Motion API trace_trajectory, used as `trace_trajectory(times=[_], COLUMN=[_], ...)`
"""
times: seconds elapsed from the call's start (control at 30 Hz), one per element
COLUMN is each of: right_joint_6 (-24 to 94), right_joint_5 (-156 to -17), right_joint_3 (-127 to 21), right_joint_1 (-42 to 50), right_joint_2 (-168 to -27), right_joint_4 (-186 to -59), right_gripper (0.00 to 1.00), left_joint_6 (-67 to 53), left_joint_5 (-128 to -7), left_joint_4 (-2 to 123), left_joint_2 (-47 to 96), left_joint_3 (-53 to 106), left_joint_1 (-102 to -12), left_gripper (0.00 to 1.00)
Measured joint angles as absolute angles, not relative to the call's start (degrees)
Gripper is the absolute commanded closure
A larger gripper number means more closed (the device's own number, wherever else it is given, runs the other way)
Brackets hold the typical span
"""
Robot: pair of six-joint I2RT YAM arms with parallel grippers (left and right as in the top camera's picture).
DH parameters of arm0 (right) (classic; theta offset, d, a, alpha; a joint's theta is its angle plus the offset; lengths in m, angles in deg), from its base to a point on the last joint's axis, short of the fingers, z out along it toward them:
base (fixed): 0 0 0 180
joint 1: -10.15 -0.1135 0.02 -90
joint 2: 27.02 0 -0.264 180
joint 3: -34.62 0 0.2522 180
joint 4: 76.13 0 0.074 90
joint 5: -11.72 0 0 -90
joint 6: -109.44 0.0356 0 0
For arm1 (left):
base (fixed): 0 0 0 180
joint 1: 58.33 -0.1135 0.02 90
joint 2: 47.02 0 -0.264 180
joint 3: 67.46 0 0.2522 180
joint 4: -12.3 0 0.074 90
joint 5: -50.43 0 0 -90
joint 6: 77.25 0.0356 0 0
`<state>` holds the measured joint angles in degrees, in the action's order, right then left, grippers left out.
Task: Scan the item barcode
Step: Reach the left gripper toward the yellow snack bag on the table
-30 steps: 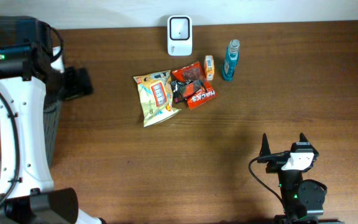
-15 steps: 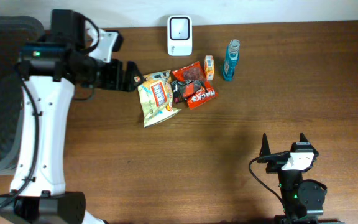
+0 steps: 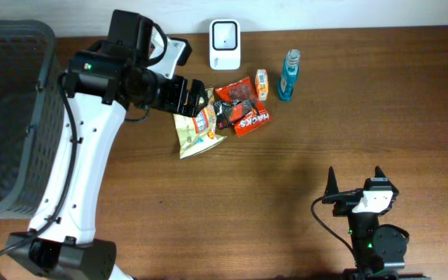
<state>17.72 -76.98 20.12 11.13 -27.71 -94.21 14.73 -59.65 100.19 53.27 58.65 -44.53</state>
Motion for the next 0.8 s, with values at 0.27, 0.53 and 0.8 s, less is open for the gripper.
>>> trace_trajectory(times=[0.27, 0.53, 0.8], right_joint_6=[17.68, 17.7, 17.72], right_joint_5=[-76.98, -76.98, -76.98], right_joint_3=[20.12, 20.12, 20.12], right_joint_1=[11.13, 11.13, 11.13], right_joint_2=[-27.71, -27.71, -27.71], right_joint_4=[-94.21, -94.21, -94.21], right_gripper=[0.01, 0.02, 0.01], left_joint_6=[12.24, 12.02, 12.02], left_joint_5=[-56.41, -56.0, -56.0], left_joint_4=[100.34, 101.7, 102.35], left_joint_2=[53.27, 53.29, 54.12], left_joint_3=[58.65, 58.65, 58.65], left_joint_1=[-44.57, -44.57, -44.57], left_gripper=[0.01, 0.01, 0.01])
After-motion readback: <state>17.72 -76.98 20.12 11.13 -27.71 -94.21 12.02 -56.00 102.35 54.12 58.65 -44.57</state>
